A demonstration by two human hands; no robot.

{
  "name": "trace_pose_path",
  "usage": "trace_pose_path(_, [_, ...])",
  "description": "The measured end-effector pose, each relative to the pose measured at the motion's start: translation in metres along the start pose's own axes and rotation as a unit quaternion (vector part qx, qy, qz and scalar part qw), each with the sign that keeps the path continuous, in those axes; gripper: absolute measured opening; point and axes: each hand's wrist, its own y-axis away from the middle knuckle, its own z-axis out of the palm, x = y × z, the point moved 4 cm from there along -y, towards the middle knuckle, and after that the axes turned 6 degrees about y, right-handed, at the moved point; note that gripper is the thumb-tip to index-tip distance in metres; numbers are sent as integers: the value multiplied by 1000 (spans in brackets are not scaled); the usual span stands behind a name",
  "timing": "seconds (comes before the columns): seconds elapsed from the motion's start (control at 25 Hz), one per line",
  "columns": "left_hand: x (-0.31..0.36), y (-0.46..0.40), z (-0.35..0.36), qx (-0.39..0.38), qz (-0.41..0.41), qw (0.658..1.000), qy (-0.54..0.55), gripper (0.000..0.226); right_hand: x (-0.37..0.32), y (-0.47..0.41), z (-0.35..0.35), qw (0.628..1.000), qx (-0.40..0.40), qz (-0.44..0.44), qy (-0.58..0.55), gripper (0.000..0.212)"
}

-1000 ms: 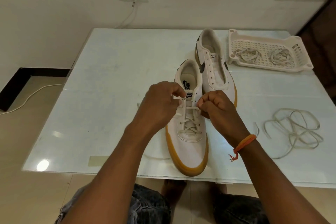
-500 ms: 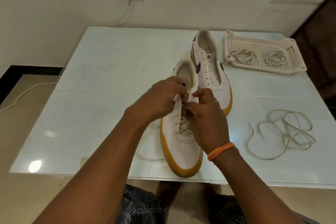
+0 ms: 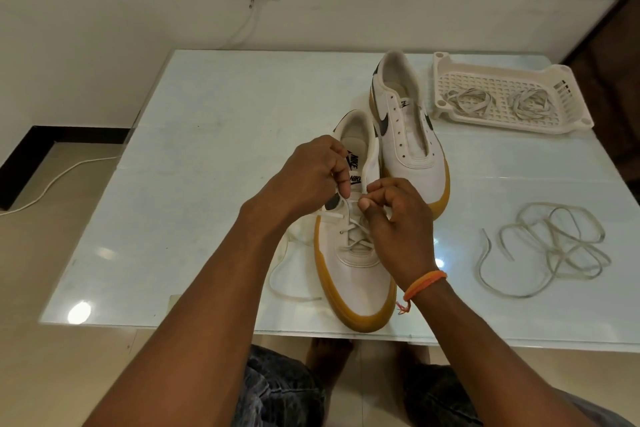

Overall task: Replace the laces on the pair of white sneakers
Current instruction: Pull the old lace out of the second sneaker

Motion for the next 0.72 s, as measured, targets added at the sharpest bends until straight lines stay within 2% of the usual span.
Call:
trace_pose_path(0.2, [2, -2, 6, 15, 9, 1000, 2, 32, 9, 9, -1, 992, 1, 81, -92, 16])
trace_pose_path(0.36, [-6, 2, 0, 21, -8, 999, 43, 39, 4, 2, -4, 999, -5, 8, -31, 12])
trace_pose_path(0.48, [-12, 8, 1, 15, -4, 997, 82, 44, 0, -5, -5, 1000, -20, -5, -4, 8])
trace_pose_path(0.52, [-15, 9, 0, 34, -14, 994, 107, 46, -3, -6, -6, 1000, -19, -17, -2, 3])
trace_pose_path(0.56, [-19, 11, -3, 61, -43, 987, 141, 46, -6, -5, -7, 999, -15, -30, 8, 7])
trace_pose_path(0.64, [-28, 16, -9, 86, -111, 968, 206, 30, -11, -4, -7, 999, -20, -42, 26, 19])
trace_pose_path(0.72, [-30, 18, -8, 20, -117, 977, 179, 12, -11, -6, -5, 998, -39, -29, 45, 23])
